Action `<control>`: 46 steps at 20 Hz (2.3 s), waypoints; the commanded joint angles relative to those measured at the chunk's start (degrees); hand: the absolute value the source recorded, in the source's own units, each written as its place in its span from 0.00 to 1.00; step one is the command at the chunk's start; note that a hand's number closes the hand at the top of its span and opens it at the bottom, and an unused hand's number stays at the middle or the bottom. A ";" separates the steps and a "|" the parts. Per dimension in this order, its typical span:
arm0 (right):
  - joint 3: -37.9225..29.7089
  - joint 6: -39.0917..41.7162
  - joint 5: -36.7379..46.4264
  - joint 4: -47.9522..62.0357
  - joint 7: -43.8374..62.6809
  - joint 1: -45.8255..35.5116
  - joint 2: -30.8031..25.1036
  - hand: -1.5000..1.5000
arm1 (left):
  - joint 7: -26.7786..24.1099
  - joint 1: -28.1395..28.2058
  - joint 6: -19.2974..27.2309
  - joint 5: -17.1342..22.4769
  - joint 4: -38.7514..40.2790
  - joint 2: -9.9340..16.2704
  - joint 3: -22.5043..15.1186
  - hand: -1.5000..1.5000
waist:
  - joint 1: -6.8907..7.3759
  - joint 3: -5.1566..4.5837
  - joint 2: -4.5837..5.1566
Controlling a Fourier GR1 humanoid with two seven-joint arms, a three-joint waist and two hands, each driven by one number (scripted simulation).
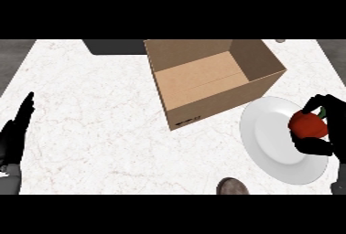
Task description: Pick the bell pepper from the plate and place it in the cardboard box
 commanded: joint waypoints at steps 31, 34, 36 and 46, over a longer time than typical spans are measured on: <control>-11.56 -18.28 -6.62 65.94 -2.25 -59.22 17.53 1.00 | -1.44 -4.44 -2.12 -1.15 2.90 -0.78 0.75 0.50 | 3.38 0.06 1.32; -12.81 -21.15 -5.06 74.12 -4.28 -60.95 14.64 1.00 | -1.11 -2.41 -2.35 -1.56 0.15 -2.18 -0.98 0.50 | 4.42 0.08 1.60; -13.47 -24.92 -3.84 77.85 -0.68 -64.19 16.00 1.00 | -0.74 -4.30 -1.95 -1.79 1.70 -2.37 -0.86 0.50 | 4.49 0.06 1.75; -22.18 -29.89 -12.60 86.70 -10.14 -64.60 16.07 0.00 | 0.11 -5.81 -2.36 -2.21 0.37 -1.92 -1.11 0.50 | 5.58 0.17 2.26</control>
